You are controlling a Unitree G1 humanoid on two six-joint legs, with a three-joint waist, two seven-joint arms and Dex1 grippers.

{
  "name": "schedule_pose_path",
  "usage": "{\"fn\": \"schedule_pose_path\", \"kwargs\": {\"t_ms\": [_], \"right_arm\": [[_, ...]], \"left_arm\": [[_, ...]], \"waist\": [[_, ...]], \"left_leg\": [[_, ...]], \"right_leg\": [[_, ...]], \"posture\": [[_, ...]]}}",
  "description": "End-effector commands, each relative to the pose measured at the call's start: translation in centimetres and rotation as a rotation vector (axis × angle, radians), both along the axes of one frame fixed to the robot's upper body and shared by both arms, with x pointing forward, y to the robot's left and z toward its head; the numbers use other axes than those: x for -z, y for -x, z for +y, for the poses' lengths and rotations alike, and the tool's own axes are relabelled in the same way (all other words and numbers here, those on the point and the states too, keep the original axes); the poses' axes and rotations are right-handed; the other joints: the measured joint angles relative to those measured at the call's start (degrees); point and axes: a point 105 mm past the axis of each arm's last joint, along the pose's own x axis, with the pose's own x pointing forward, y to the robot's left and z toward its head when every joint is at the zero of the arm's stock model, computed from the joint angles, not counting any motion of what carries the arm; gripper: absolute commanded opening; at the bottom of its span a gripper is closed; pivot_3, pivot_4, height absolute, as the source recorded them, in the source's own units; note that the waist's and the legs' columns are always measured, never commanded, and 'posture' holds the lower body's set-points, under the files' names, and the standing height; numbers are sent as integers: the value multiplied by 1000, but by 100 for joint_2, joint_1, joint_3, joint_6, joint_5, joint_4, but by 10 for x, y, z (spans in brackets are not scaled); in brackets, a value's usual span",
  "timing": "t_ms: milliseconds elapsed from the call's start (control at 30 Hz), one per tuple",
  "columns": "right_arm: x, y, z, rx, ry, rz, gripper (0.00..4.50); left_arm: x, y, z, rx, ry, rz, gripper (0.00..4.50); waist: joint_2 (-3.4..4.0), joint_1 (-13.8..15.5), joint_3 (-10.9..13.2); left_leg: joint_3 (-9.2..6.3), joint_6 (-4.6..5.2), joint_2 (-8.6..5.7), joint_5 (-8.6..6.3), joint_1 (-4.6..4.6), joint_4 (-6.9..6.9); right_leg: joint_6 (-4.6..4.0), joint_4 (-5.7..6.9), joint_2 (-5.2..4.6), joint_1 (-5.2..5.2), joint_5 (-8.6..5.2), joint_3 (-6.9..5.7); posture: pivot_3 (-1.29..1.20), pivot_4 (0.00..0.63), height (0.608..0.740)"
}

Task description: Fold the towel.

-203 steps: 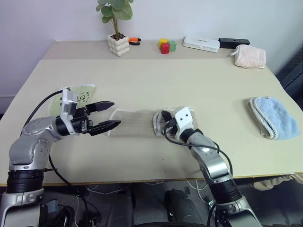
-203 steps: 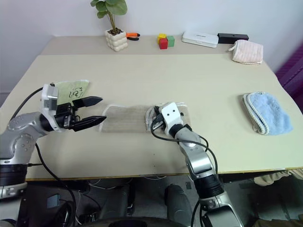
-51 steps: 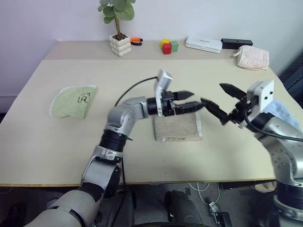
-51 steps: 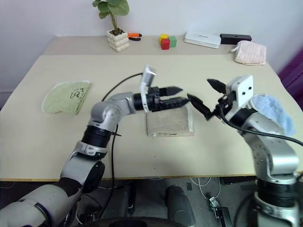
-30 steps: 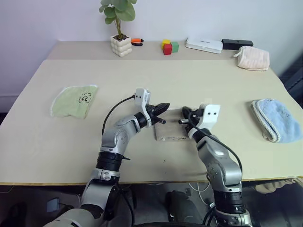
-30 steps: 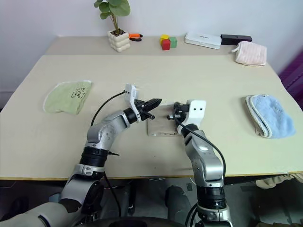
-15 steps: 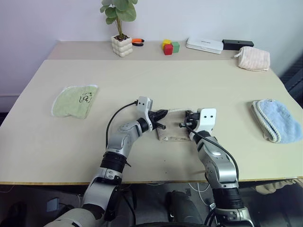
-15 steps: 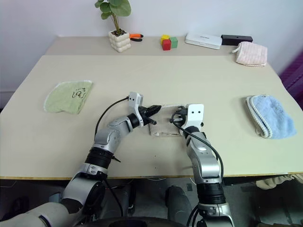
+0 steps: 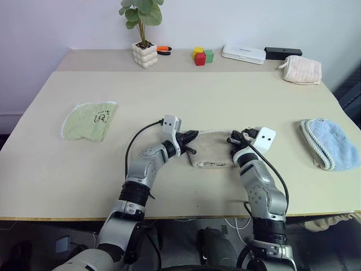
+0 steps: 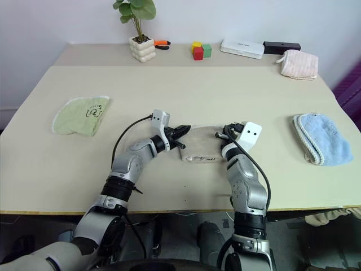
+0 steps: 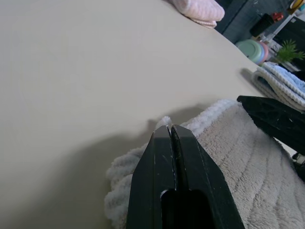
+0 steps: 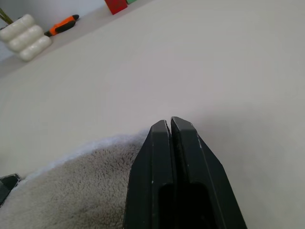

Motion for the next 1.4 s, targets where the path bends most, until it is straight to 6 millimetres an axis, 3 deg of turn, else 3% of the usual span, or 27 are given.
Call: {"fn": "schedule_pose_path", "kwargs": {"t_ms": [33,133,200,300,367,500,533,633,800,900,1000,1167,1300,1400], "right_arm": [[-24,0,22,-144,-30,-81,66],[-52,6,40,-285,-125,-177,0],[-66,7,38,-318,-123,-218,0],[-81,9,29,-371,-71,-251,1266],[-90,10,17,-403,-15,-268,2339],[-97,18,0,-507,170,-280,4375],[-96,23,0,-555,253,-280,4449],[-102,43,2,-726,331,-317,4449],[-104,53,-17,-778,428,-309,4449],[-94,52,-29,-751,444,-240,4449],[-72,48,-42,-687,416,-109,4449],[-46,57,-44,-688,290,106,4449],[-37,55,-56,-633,190,229,4449],[-33,54,-53,-637,134,270,4449]], "left_arm": [[-18,-4,5,-22,49,-47,19],[-27,-4,5,2,86,-56,856],[-36,0,3,58,100,-78,1758],[-53,11,2,166,132,-119,3303],[-60,21,2,249,129,-133,4421],[-67,33,10,350,91,-154,4500],[-70,38,12,389,77,-176,4500],[-64,59,15,505,46,-136,4500],[-63,52,33,424,52,-116,4500],[-69,53,42,424,31,-179,4500],[-76,73,48,535,-12,-289,4500],[-83,106,68,681,-35,-387,4500],[-90,103,85,657,-48,-466,4500],[-95,99,93,635,-68,-526,4500]], "waist": [[0,-22,0],[0,-91,0],[0,-99,1],[0,-96,1],[0,-89,1],[1,-98,2],[1,-99,2],[2,-106,2],[-1,-90,4],[-1,-84,4],[-1,-93,4],[1,-94,4],[-1,-73,5],[-1,-82,5]], "left_leg": [[0,0,0,0,0,0],[-1,0,1,0,-1,-4],[-3,0,1,0,-1,-5],[-1,0,0,0,-3,-4],[-2,0,1,0,-2,-3],[-1,0,0,0,-2,-4],[-1,0,0,0,-1,-4],[-1,1,0,0,1,-11],[-4,2,1,-1,3,-2],[-4,2,1,-1,2,1],[-3,1,1,-1,3,-1],[-1,1,4,-1,3,-8],[-1,1,4,-1,1,3],[4,1,3,-1,1,6]], "right_leg": [[0,0,0,0,0,0],[1,4,2,-4,0,0],[2,14,2,-9,0,-1],[6,26,1,-15,-2,0],[6,29,1,-15,-3,-1],[5,29,1,-16,-4,0],[5,28,1,-16,-4,0],[7,29,2,-18,-7,0],[7,36,4,-16,-9,1],[2,35,3,-15,-12,1],[-8,34,2,-16,-17,2],[-18,38,1,-22,-22,2],[-31,36,-3,-18,-29,2],[-33,32,-5,-16,-30,5]], "posture": [[0,150,740],[0,150,740],[0,150,740],[0,150,740],[0,150,740],[0,150,740],[0,150,740],[0,150,740],[0,150,740],[0,150,740],[0,150,740],[0,150,740],[0,150,740],[0,150,740]]}}
